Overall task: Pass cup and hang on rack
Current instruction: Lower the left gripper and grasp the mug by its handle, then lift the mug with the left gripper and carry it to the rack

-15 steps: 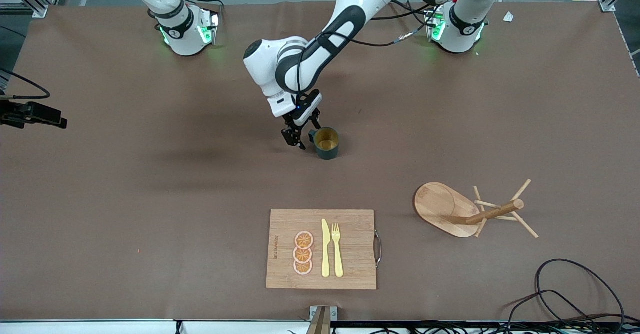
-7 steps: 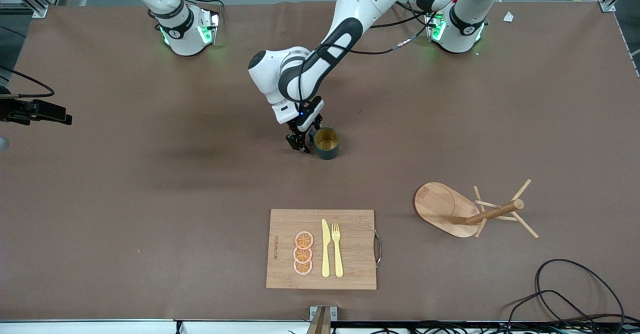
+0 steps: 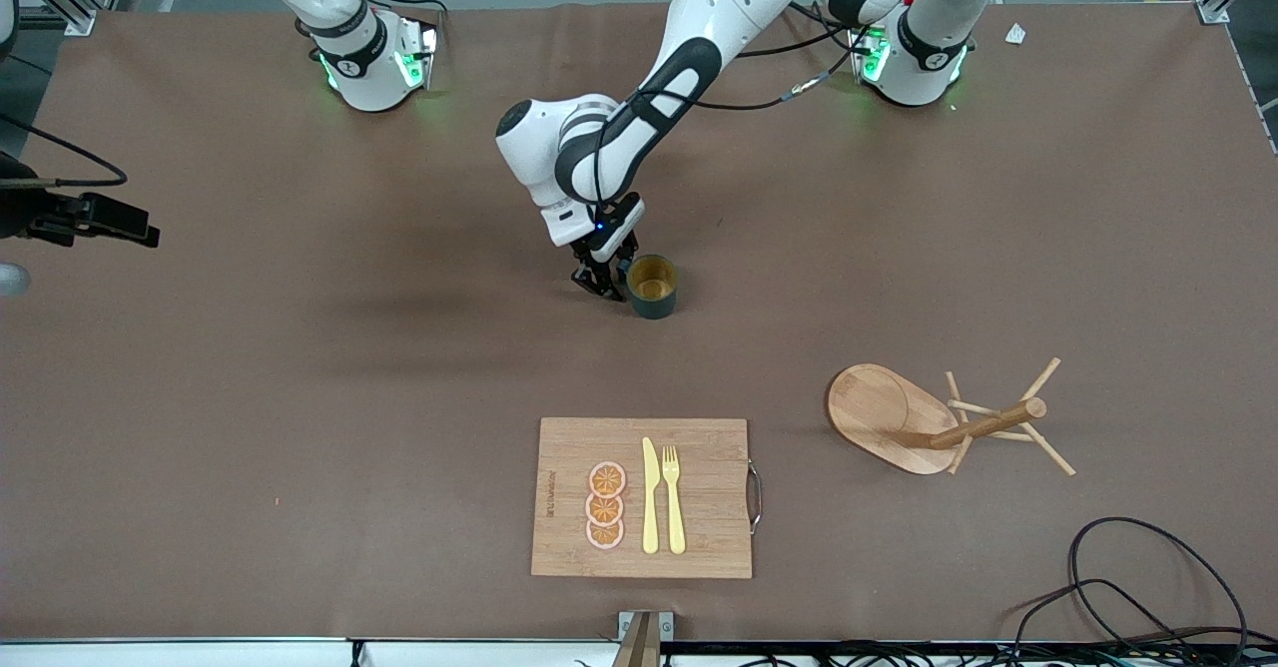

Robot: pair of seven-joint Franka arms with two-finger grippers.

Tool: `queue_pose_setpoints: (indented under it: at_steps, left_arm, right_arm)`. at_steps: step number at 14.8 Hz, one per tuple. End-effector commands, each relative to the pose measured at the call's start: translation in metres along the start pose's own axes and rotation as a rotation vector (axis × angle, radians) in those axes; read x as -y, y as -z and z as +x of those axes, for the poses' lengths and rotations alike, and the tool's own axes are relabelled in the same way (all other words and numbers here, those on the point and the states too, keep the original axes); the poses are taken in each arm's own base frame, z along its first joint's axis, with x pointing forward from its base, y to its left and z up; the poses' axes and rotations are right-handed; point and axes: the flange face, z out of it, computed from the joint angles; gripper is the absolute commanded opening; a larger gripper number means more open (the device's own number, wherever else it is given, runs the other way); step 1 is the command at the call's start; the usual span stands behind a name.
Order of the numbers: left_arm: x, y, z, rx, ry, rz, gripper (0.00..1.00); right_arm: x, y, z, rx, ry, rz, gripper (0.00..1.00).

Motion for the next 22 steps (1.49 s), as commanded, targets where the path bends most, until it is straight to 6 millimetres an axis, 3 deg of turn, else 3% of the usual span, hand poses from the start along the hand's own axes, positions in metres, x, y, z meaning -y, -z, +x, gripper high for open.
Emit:
queue_pose_setpoints:
  at_steps: [1,5,11,15,19,22]
  left_arm:
    - [-0.005,-0.001,-0.006,0.008,0.008,-0.045,0.02]
    - [-0.019,0.016,0.013,0.036,-0.025,-0.054,0.00]
    - [-0.083,0.070,0.132,0.293,0.048,-0.005,0.00]
    - [-0.118,0.090,0.215,0.523,0.149,-0.029,0.00]
    - [-0.138,0.107,0.282,0.706,0.176,-0.108,0.00]
    - [-0.147,0.110,0.344,0.853,0.231,-0.139,0.00]
  right_arm:
    - [-0.002,0.019,-0.031,-0.024,-0.013,0.004,1.00]
    - [-0.004,0.035,-0.053,-0.045,-0.005,0.005,1.00]
    - [-0.004,0.052,-0.074,-0.063,-0.004,0.008,1.00]
    - [-0.002,0.050,-0.073,-0.056,-0.002,0.006,1.00]
    - [-0.006,0.049,-0.072,-0.055,0.014,-0.012,1.00]
    - [-0.008,0.050,-0.071,-0.059,0.048,-0.016,1.00]
